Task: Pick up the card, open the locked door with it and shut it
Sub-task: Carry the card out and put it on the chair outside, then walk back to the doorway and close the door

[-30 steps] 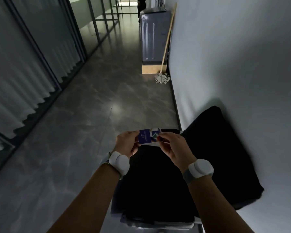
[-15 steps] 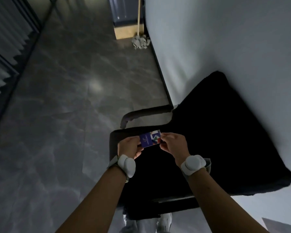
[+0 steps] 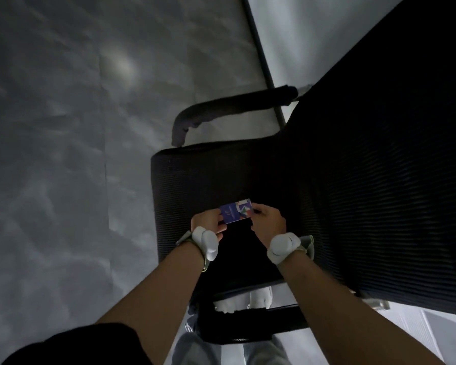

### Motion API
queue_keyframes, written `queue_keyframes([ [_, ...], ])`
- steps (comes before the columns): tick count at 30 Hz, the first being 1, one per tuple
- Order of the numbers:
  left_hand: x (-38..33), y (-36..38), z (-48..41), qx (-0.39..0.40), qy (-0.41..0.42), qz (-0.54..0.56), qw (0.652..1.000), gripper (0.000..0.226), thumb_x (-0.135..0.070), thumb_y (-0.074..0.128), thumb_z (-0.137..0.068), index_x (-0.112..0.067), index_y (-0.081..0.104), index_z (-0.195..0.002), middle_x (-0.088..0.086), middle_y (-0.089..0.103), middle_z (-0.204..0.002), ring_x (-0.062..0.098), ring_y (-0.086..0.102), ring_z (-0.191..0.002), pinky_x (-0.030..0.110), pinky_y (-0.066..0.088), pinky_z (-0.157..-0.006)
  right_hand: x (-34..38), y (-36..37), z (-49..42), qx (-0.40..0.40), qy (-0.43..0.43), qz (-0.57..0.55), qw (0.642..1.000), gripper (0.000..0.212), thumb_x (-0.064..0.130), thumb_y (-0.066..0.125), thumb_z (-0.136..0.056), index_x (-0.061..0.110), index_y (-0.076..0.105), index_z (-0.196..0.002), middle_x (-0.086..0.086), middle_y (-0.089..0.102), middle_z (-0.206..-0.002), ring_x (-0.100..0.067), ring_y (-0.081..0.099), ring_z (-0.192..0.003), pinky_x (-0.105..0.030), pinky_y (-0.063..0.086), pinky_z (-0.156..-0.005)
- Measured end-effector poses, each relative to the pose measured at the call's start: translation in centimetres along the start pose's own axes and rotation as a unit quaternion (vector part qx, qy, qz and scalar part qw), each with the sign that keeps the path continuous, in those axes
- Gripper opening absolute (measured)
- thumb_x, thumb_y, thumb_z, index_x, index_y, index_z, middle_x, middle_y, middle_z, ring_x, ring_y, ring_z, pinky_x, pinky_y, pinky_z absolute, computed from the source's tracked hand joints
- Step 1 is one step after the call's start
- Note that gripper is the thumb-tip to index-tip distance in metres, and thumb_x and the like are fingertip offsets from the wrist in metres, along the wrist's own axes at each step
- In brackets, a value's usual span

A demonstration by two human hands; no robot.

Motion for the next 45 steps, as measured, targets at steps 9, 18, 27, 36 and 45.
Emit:
queue_keyframes([
  [9,4.0,-1.4,-3.0,0.047,-0.089,-0.012,0.995,0.051,-0.036,0.034,-0.103,-0.019,0.033,-0.15,-0.001,0.028,-0.159,0.029,0.038,-0.133,0.045,0.032,-0.104,-3.5,1.6,-1.8,0.152,0.256,-0.05,0.953,0.068,0.037,0.055,-0.098,0.028,0.021,-0.156,-0.008,0.04,-0.151,-0.03,0.048,-0.127,-0.036,0.046,-0.087],
  [18,-6.3,4.4,12.0,0.066,0.007,-0.03,0.997,0.021,-0.022,0.046,-0.101,-0.01,0.057,-0.114,0.008,0.06,-0.111,0.025,0.057,-0.093,0.035,0.049,-0.072,7.0,-7.1,7.8,0.084,0.167,-0.141,0.972,0.038,0.034,0.051,-0.099,0.012,0.058,-0.13,-0.006,0.063,-0.106,-0.019,0.056,-0.087,-0.033,0.046,-0.08],
  [27,-5.7,14.4,30.0,0.192,0.089,-0.168,0.963,0.015,-0.021,0.054,-0.091,-0.011,0.065,-0.089,0.001,0.065,-0.082,0.019,0.061,-0.069,0.029,0.043,-0.062,7.8,-19.7,25.7,-0.031,0.107,-0.282,0.953,0.035,0.038,0.061,-0.084,0.014,0.075,-0.105,-0.004,0.072,-0.098,-0.016,0.062,-0.081,-0.025,0.051,-0.07],
  [36,9.8,26.3,43.4,0.33,0.038,-0.366,0.869,0.013,-0.021,0.052,-0.086,-0.015,0.062,-0.078,0.0,0.061,-0.074,0.016,0.05,-0.06,0.021,0.039,-0.057,-5.6,-31.4,43.2,-0.194,0.11,-0.372,0.901,0.027,0.038,0.055,-0.088,0.018,0.072,-0.083,-0.005,0.077,-0.087,-0.016,0.063,-0.072,-0.024,0.047,-0.069],
  [45,29.6,41.6,53.6,0.387,0.038,-0.446,0.806,0.016,-0.016,0.059,-0.084,-0.013,0.06,-0.068,0.001,0.06,-0.064,0.016,0.05,-0.06,0.022,0.04,-0.061,-26.2,-43.9,58.1,-0.344,0.126,-0.457,0.81,0.041,0.041,0.048,-0.097,0.014,0.071,-0.076,0.003,0.07,-0.067,-0.013,0.058,-0.055,-0.02,0.042,-0.054],
])
Point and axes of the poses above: each hand's wrist, its own z-axis away from the middle knuckle, its own y-axis out of the palm, x = y × z, the point moved 2 cm from there along -z, towards the middle knuckle
